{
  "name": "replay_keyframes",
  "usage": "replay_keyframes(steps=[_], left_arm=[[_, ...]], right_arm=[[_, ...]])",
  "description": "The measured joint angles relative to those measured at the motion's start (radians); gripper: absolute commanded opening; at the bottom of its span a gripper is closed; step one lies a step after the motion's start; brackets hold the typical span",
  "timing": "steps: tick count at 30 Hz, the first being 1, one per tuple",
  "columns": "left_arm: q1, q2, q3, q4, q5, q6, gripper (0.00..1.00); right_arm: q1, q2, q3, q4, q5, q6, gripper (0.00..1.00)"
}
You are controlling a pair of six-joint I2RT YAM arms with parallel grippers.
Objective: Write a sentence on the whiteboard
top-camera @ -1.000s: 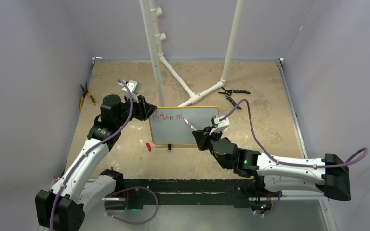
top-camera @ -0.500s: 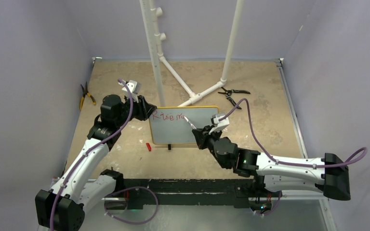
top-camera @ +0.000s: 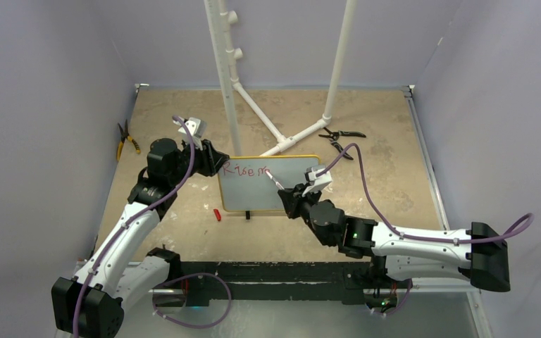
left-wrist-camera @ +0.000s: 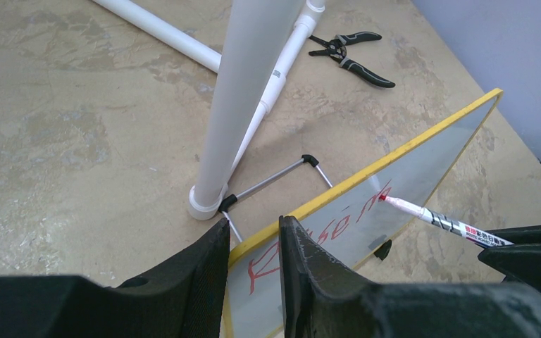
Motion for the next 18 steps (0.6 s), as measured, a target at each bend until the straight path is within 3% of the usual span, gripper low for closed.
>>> replay_keyframes(steps=[18], left_arm=[[0.0,0.0,0.0,0.0,0.001,0.0,0.29]], right_arm=[[0.0,-0.016,0.0,-0.098,-0.024,0.069,0.0]])
